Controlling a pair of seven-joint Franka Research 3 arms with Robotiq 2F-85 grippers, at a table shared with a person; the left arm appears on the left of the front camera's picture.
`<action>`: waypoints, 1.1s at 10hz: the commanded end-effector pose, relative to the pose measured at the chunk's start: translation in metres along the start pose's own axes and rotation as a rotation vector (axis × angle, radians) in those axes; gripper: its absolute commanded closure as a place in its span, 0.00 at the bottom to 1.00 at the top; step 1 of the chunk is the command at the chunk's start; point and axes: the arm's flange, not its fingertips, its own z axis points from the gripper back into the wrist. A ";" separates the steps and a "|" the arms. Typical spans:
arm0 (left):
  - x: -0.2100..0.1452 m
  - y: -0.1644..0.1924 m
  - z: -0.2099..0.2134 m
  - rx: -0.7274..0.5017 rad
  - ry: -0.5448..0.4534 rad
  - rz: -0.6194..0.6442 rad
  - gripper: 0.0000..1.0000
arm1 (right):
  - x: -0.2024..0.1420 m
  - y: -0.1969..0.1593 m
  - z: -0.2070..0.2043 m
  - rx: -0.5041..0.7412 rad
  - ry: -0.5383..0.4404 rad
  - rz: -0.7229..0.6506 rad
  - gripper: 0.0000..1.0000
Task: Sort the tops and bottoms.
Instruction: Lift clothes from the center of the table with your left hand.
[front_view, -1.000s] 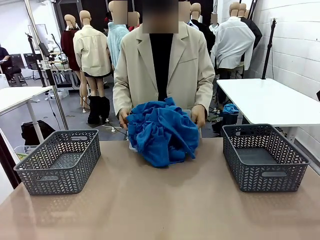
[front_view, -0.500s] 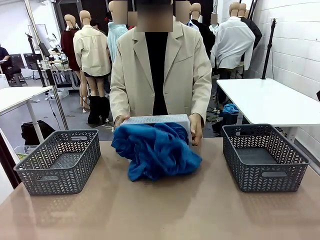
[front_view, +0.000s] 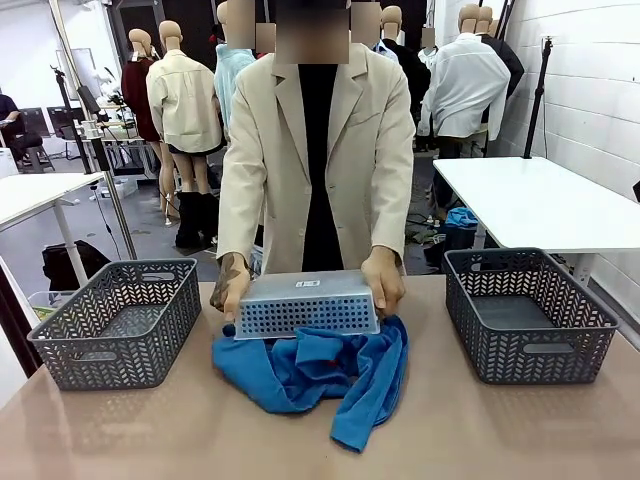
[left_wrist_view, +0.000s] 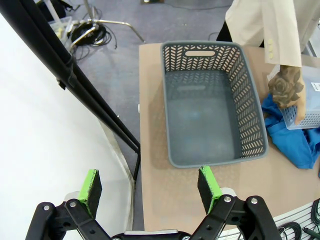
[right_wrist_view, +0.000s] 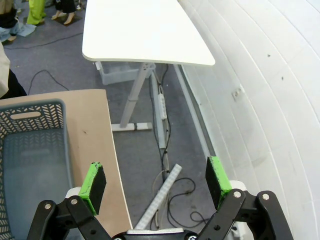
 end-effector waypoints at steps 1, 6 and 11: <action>-0.001 0.002 0.000 0.004 0.001 -0.002 0.00 | 0.000 0.001 0.000 -0.004 0.001 0.018 0.00; -0.001 0.002 0.000 0.004 0.001 -0.002 0.00 | 0.000 0.001 0.000 -0.004 0.001 0.018 0.00; -0.001 0.002 0.000 0.004 0.001 -0.002 0.00 | 0.000 0.001 0.000 -0.004 0.001 0.018 0.00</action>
